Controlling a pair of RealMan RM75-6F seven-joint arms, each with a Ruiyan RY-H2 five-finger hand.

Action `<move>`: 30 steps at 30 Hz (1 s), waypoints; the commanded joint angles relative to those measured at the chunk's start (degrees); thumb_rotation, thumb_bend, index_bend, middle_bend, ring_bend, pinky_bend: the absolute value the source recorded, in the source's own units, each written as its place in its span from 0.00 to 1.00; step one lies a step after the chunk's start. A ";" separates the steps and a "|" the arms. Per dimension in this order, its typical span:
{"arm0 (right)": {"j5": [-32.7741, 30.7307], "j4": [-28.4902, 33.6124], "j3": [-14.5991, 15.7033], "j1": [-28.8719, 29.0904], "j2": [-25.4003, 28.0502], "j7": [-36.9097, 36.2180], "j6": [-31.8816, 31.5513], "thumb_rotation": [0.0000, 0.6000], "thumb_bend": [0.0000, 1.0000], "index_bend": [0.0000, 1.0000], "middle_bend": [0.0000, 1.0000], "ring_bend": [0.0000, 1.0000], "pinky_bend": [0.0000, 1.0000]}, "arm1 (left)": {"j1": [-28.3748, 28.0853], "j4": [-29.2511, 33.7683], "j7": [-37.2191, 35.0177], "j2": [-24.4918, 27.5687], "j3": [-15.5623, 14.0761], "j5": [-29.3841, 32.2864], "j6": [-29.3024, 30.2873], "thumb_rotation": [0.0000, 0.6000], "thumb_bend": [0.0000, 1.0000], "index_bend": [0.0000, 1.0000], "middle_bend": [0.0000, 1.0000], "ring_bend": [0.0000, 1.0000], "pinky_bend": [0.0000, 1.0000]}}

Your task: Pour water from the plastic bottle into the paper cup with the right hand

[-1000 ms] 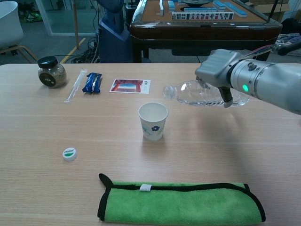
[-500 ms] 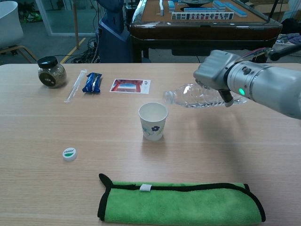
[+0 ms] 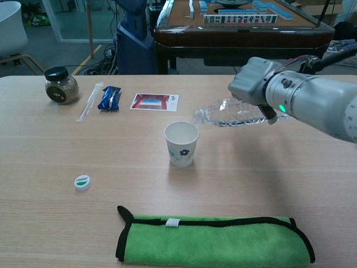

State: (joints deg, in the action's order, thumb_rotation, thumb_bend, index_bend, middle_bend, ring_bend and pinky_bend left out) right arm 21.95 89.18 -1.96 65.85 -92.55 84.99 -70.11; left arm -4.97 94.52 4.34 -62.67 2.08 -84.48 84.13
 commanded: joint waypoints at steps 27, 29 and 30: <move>-0.77 1.17 0.25 1.66 -0.80 5.41 -3.00 1.00 0.34 0.56 0.62 0.48 0.52 | 0.06 0.25 0.11 0.23 0.08 0.19 0.06 1.00 0.23 0.37 0.33 0.32 0.50; -0.72 1.42 0.16 1.71 -0.81 5.55 -3.19 1.00 0.34 0.56 0.62 0.48 0.52 | 0.03 0.21 0.08 0.22 0.04 0.10 0.00 1.00 0.23 0.37 0.33 0.32 0.50; -0.68 1.51 0.16 1.72 -0.80 5.62 -3.27 1.00 0.34 0.56 0.62 0.48 0.52 | 0.03 0.20 0.13 0.22 0.03 0.07 0.03 1.00 0.23 0.37 0.33 0.32 0.50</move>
State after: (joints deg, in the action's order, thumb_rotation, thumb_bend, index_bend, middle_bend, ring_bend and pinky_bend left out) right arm 21.24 90.65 -1.80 67.55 -93.35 90.57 -73.34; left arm -4.94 94.72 4.47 -62.45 2.11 -84.41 84.16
